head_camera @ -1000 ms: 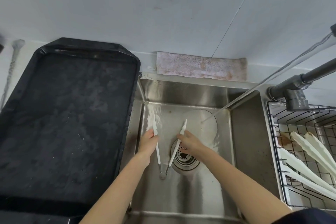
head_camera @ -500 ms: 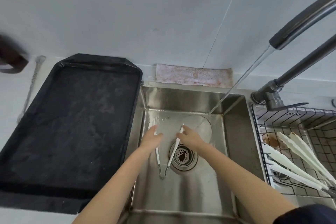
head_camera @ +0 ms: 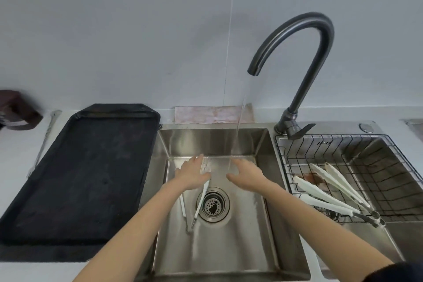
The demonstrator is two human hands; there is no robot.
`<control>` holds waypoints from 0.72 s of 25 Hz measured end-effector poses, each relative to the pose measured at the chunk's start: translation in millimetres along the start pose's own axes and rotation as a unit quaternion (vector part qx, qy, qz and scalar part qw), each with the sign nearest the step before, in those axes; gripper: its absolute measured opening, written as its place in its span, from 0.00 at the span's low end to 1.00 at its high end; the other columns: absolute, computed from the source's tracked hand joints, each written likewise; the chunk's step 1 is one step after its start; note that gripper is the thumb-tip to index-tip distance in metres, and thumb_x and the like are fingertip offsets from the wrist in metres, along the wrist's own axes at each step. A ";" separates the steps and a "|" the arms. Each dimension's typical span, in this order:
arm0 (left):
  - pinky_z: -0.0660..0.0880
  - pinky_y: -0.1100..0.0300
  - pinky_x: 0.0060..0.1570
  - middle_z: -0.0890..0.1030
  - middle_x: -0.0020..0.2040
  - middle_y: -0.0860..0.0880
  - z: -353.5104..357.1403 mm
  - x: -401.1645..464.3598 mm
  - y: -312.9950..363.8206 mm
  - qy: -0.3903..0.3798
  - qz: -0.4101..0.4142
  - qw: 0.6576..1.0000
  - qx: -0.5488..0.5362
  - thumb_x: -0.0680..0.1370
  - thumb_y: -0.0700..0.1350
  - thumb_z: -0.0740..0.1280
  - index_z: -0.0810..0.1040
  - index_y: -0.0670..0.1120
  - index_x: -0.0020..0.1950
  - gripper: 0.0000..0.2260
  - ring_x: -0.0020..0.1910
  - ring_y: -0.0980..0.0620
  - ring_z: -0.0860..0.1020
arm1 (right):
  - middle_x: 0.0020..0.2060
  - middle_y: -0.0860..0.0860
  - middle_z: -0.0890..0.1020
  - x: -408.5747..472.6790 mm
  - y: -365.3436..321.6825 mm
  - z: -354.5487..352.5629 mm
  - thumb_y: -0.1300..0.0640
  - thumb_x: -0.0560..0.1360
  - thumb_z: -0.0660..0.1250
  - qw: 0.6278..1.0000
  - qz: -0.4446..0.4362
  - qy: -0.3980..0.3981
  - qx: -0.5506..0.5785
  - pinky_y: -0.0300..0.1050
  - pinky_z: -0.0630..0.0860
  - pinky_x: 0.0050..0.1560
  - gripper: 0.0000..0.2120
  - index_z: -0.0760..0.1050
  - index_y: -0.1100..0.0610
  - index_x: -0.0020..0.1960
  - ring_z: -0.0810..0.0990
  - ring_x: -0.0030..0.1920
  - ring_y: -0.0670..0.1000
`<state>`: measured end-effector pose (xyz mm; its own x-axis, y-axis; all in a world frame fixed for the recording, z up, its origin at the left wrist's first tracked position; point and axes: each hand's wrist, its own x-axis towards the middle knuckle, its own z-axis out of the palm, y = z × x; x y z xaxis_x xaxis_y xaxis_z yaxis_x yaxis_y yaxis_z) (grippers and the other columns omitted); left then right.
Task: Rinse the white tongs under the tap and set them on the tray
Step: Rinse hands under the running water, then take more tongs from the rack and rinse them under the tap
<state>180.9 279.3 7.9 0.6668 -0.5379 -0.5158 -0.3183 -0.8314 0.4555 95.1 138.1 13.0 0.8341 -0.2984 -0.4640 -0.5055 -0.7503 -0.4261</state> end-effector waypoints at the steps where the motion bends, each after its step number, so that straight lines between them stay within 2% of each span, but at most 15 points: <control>1: 0.53 0.44 0.74 0.52 0.78 0.44 1.7 -2.1 8.9 -0.001 0.004 1.000 0.026 0.77 0.52 0.59 0.48 0.45 0.77 0.33 0.77 0.44 0.53 | 0.71 0.55 0.68 -6.0 7.2 -6.8 0.50 0.76 0.60 1.000 -0.002 0.010 -0.015 0.55 0.63 0.71 0.28 0.60 0.56 0.74 0.65 0.72 0.57; 3: 0.51 0.43 0.74 0.51 0.78 0.44 6.5 -5.0 28.9 -0.005 0.014 0.997 0.075 0.77 0.54 0.59 0.47 0.46 0.77 0.33 0.77 0.42 0.51 | 0.70 0.55 0.68 -18.4 22.5 -20.7 0.50 0.75 0.60 0.999 -0.005 0.027 -0.046 0.57 0.61 0.71 0.27 0.62 0.56 0.72 0.64 0.72 0.57; 7: 0.52 0.45 0.74 0.51 0.78 0.44 17.3 -9.4 72.9 -0.009 0.047 0.990 0.132 0.78 0.54 0.58 0.46 0.47 0.77 0.33 0.77 0.42 0.51 | 0.74 0.54 0.62 -39.9 57.7 -45.5 0.49 0.76 0.59 0.996 0.009 0.042 -0.076 0.58 0.55 0.74 0.29 0.58 0.55 0.75 0.58 0.75 0.55; 12: 0.56 0.47 0.74 0.53 0.78 0.44 37.6 -6.9 135.9 -0.022 0.098 0.982 0.163 0.78 0.54 0.57 0.47 0.45 0.77 0.32 0.77 0.44 0.54 | 0.73 0.54 0.65 -57.7 119.6 -72.8 0.49 0.76 0.60 0.995 0.039 0.063 -0.060 0.58 0.55 0.74 0.27 0.61 0.54 0.73 0.60 0.74 0.56; 15: 0.57 0.48 0.73 0.54 0.78 0.43 53.2 -4.0 166.7 -0.030 0.113 0.979 0.167 0.78 0.54 0.58 0.48 0.45 0.77 0.32 0.76 0.44 0.56 | 0.74 0.54 0.63 -65.1 153.1 -87.6 0.49 0.76 0.59 0.995 0.053 0.056 -0.062 0.58 0.55 0.74 0.28 0.59 0.54 0.74 0.58 0.75 0.56; 18: 0.59 0.49 0.73 0.57 0.77 0.43 73.2 -0.6 196.6 -0.044 0.122 0.979 0.157 0.78 0.53 0.59 0.50 0.45 0.77 0.31 0.75 0.45 0.58 | 0.73 0.55 0.65 -66.7 187.0 -99.4 0.50 0.76 0.60 0.994 0.067 0.050 -0.070 0.57 0.58 0.73 0.28 0.60 0.55 0.74 0.62 0.73 0.56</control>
<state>68.6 105.9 44.6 0.4893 -0.7239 -0.4863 -0.6617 -0.6714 0.3338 -33.1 -40.9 41.5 0.7831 -0.4525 -0.4265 -0.5830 -0.7729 -0.2505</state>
